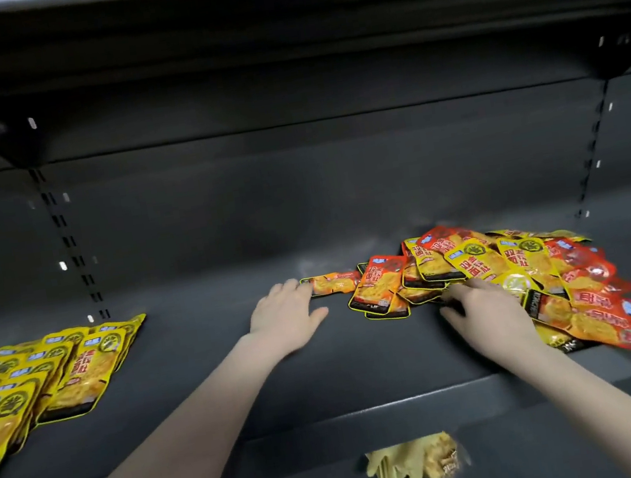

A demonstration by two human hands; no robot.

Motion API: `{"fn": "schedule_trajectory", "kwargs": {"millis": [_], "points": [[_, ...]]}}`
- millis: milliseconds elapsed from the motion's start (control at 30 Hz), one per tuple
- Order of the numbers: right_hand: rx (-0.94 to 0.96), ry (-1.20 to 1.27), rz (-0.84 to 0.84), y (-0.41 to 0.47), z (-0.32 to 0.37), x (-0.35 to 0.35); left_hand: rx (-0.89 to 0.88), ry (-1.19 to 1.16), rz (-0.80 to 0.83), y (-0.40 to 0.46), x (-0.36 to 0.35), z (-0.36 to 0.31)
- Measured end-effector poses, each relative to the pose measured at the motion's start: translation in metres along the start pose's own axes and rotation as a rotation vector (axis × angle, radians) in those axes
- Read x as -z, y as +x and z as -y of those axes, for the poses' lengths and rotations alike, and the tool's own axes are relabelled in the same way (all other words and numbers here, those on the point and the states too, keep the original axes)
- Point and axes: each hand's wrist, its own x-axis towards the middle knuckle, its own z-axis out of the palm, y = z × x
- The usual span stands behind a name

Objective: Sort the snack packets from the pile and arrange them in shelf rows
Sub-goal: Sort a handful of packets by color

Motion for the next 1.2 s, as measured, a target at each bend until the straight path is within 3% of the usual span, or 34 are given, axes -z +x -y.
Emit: {"fn": "schedule_trajectory", "kwargs": {"millis": [333, 567, 933, 1200], "points": [[0.074, 0.087, 0.017, 0.009, -0.004, -0.014, -0.203, 0.022, 0.167, 0.049, -0.035, -0.016], [0.066, 0.106, 0.075, 0.011, -0.004, -0.015, -0.226, 0.068, 0.037, 0.05, -0.044, -0.009], [0.079, 0.061, 0.087, 0.009, -0.002, -0.014, -0.295, 0.341, -0.011, 0.061, -0.019, 0.002], [0.079, 0.062, 0.084, 0.01, -0.004, -0.016, -0.3, 0.379, -0.018, 0.052, -0.019, 0.001]]}}
